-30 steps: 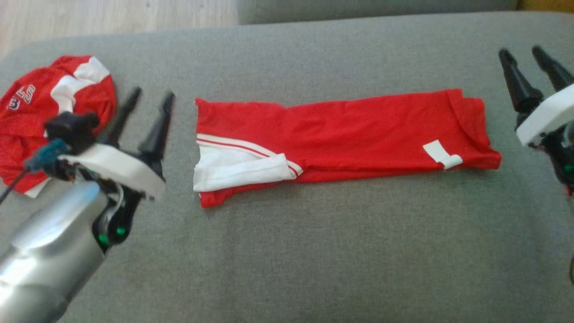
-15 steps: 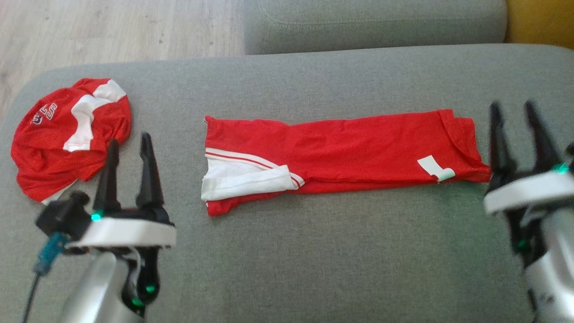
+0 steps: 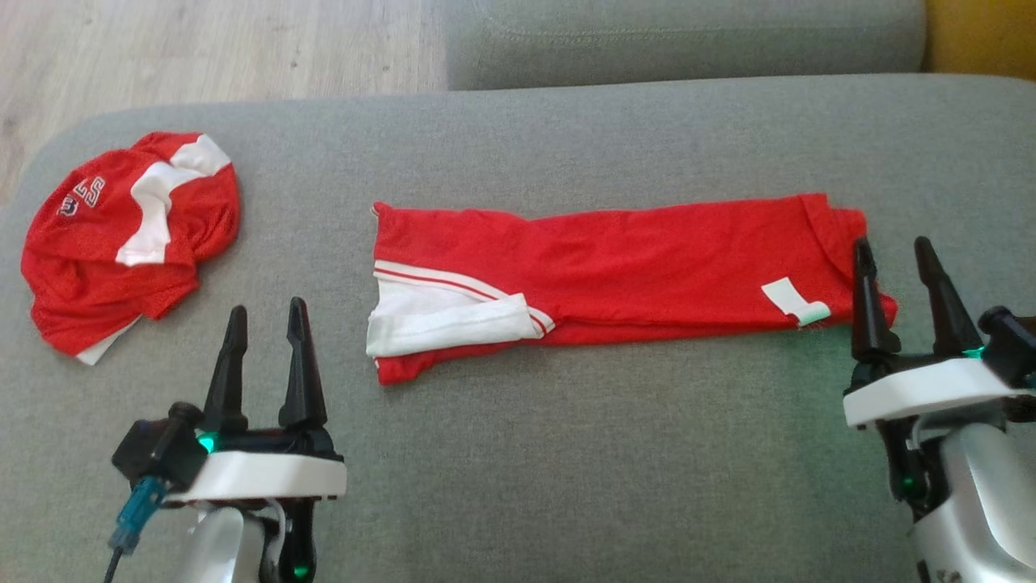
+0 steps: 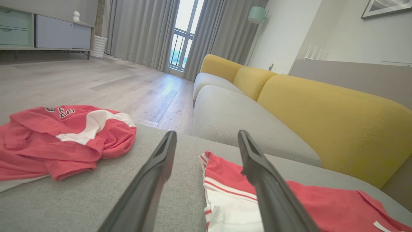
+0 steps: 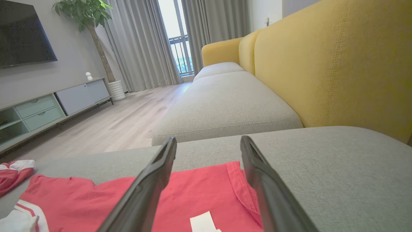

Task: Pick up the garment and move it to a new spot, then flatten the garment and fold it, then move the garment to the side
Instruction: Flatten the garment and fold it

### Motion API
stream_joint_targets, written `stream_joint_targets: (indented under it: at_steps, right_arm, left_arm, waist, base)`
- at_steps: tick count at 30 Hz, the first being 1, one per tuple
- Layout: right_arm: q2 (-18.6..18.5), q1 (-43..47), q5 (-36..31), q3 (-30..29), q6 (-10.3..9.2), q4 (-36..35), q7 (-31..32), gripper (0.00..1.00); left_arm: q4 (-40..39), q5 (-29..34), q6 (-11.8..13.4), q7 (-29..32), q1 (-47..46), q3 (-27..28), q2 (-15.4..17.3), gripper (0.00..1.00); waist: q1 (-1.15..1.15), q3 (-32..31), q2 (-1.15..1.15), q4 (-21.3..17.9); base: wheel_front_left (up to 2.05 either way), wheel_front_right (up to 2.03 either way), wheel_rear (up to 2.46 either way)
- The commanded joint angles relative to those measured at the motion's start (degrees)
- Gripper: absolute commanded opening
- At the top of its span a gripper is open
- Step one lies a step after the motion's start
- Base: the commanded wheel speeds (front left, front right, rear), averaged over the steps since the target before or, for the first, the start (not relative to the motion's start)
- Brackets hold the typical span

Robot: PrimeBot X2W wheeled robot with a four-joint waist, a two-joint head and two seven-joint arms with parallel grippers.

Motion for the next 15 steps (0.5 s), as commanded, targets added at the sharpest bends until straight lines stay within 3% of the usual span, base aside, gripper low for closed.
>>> stream_joint_targets:
  at_steps: [1,15]
  right_arm:
    - [-0.51,-2.13,-1.06,0.08,-0.04,-1.48,-0.27,1.00]
    - [2.29,-14.07,-12.80,-17.34,-0.04,17.12,10.20,1.00]
  left_arm:
    - [-1.16,0.93,-0.63,-0.29,-2.56,2.77,-0.07,1.00]
    - [2.15,-1.92,-2.03,-0.29,-8.02,0.86,-1.72,1.00]
  waist:
    - [0.00,1.06,0.00,0.41]
    - [0.00,9.33,0.00,4.71]
  base:
    - [0.00,0.00,0.00]
    - [0.00,0.00,0.00]
